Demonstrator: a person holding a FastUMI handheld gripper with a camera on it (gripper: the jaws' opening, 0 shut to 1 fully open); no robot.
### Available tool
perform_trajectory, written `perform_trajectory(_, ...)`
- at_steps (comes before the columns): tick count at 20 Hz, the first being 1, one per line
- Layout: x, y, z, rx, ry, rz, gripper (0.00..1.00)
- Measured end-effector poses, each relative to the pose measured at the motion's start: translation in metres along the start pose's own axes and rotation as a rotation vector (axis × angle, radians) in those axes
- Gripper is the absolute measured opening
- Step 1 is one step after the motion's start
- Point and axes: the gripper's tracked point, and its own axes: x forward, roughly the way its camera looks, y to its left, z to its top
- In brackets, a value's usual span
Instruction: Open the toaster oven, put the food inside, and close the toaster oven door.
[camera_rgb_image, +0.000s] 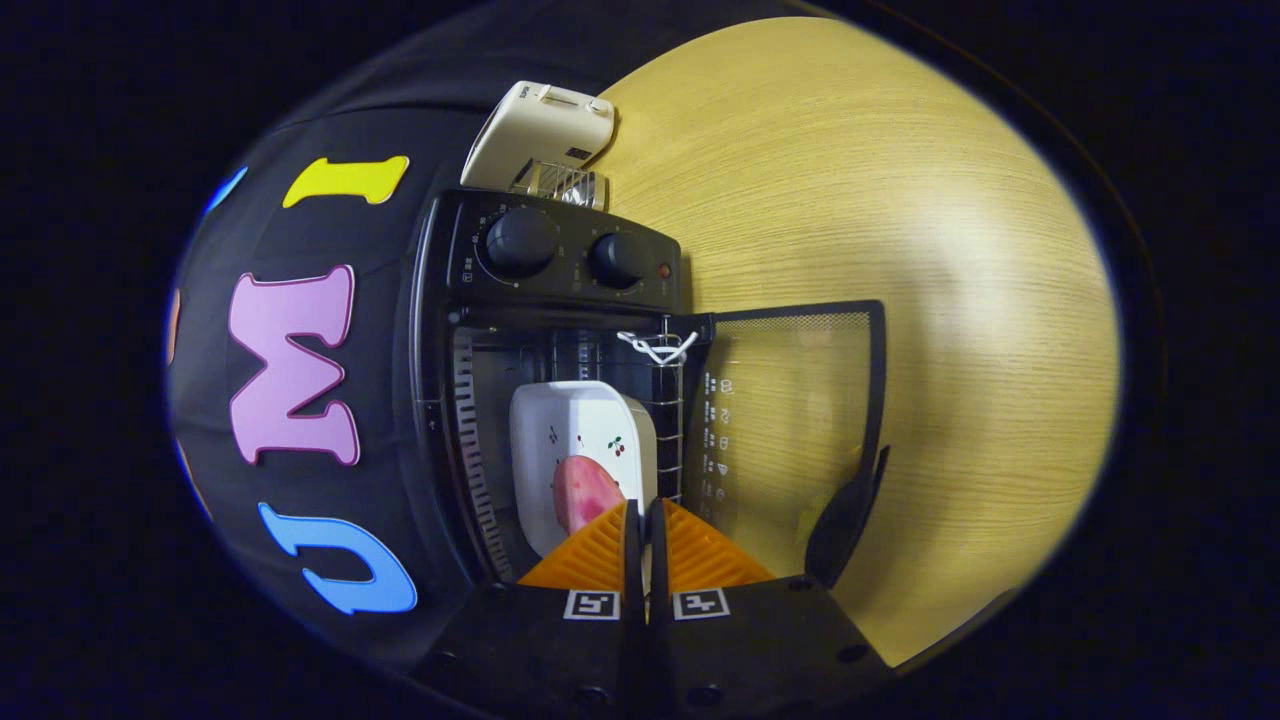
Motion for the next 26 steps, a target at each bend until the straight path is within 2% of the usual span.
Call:
perform_trajectory(10, 0.043, 0.009, 0.0, 0.071, -0.053, 0.046, 0.05)
perform_trajectory(14, 0.042, 0.008, -0.009, 0.075, -0.008, 0.062, 0.07)
perform_trajectory(16, 0.04, 0.007, -0.019, 0.064, 0.024, 0.066, 0.11)
perform_trajectory(17, 0.031, 0.008, -0.022, 0.054, 0.043, 0.085, 0.16)
perform_trajectory(18, 0.024, 0.011, -0.023, 0.042, 0.053, 0.101, 0.25)
perform_trajectory(19, 0.018, 0.012, -0.023, 0.026, 0.057, 0.11, 0.49)
perform_trajectory(20, 0.013, 0.008, -0.02, 0.005, 0.067, 0.094, 0.65)
perform_trajectory(22, -0.009, 0.013, -0.028, -0.017, 0.095, 0.126, 0.99)
perform_trajectory(26, -0.056, 0.023, -0.03, -0.124, 0.153, 0.196, 0.98)
